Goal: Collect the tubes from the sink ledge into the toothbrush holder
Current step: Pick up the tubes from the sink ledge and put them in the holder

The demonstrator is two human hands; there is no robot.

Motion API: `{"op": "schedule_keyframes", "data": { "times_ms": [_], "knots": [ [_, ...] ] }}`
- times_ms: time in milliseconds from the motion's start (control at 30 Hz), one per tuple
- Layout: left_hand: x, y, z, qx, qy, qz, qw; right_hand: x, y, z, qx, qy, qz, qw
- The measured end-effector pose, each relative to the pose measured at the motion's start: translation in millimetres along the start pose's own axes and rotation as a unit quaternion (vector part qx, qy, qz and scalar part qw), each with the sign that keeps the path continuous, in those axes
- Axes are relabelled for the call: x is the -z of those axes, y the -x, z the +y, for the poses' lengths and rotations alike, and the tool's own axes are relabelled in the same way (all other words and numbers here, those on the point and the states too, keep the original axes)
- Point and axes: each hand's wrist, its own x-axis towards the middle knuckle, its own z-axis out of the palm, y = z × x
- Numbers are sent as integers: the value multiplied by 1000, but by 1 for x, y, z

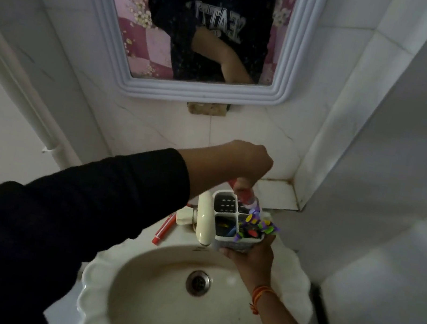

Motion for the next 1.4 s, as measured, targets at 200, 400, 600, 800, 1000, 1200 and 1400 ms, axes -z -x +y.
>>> {"op": "schedule_keyframes", "data": {
  "times_ms": [200, 400, 600, 800, 1000, 1200, 1400],
  "knots": [
    [-36, -9, 21, 10, 91, 42, 995, 3, 0, -3, 11, -8, 4, 1000],
    [-47, -19, 15, 40, 197, 19, 979, 8, -2, 0, 15, -16, 7, 1000],
    [-59, -9, -58, 128, 322, 35, 937, 7, -3, 1, 13, -11, -15, 1000],
    [-131, -17, -106, 186, 205, 5, 961, 7, -2, -7, 39, -25, -18, 999],
    [-176, -25, -103, 212, 140, 4, 967, 5, -5, -5, 68, -26, -20, 997],
    [-184, -29, -103, 180, 95, -2, 979, 3, -9, 1, 68, -24, -12, 997],
    [-134, -21, -96, 86, 92, 15, 992, 1, -10, 4, 63, -23, -15, 998]
  ]
}}
